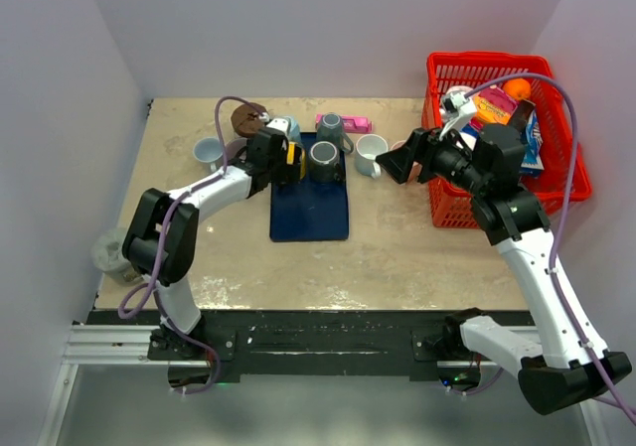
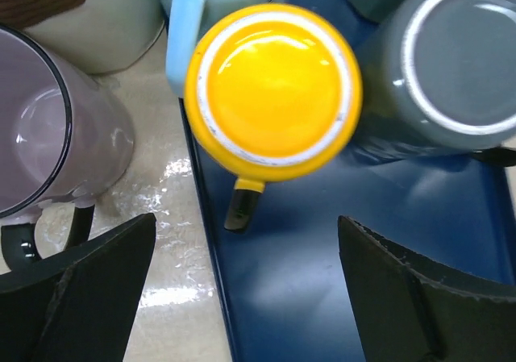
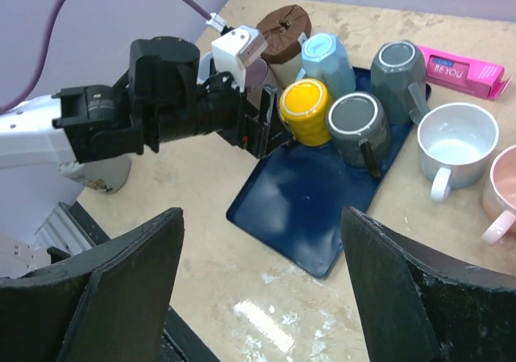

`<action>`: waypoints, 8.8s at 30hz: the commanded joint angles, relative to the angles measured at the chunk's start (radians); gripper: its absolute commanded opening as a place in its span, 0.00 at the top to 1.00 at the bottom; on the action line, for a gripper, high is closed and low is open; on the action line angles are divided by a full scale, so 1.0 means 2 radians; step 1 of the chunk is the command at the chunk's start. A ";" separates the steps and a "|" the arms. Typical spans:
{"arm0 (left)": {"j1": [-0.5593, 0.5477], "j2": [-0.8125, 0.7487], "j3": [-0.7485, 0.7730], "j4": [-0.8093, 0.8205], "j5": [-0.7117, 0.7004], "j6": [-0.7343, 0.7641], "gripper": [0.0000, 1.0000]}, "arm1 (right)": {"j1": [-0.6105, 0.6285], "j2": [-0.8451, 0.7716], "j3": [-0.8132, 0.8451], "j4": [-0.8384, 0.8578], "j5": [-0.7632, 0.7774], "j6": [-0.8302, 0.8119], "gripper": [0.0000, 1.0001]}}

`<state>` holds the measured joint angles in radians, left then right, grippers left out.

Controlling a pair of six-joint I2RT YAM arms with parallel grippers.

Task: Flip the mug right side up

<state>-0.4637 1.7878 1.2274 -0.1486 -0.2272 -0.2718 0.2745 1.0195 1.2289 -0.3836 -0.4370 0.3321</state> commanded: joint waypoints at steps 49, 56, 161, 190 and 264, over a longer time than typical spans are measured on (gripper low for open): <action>0.010 -0.161 -0.037 0.017 0.182 -0.056 1.00 | -0.001 -0.049 -0.124 0.110 -0.103 0.118 0.19; 0.009 -0.280 -0.048 0.048 0.235 -0.106 1.00 | 0.011 -0.056 -0.157 0.176 -0.113 0.160 0.19; -0.060 -0.524 -0.194 0.035 -0.208 0.050 0.01 | 0.249 -0.012 -0.062 -0.105 0.431 0.121 1.00; -0.057 -0.520 -0.189 0.004 -0.124 0.036 0.01 | 0.169 0.261 -0.087 0.045 0.405 0.074 1.00; -0.033 -0.449 -0.174 -0.012 -0.025 0.027 0.01 | 0.150 0.486 0.166 0.061 0.320 -0.103 0.46</action>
<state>-0.5369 0.8890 0.8341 -0.1925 -0.2897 -0.2230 0.5755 1.9842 1.4975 -0.2569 0.1432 0.1658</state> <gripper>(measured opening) 0.992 0.542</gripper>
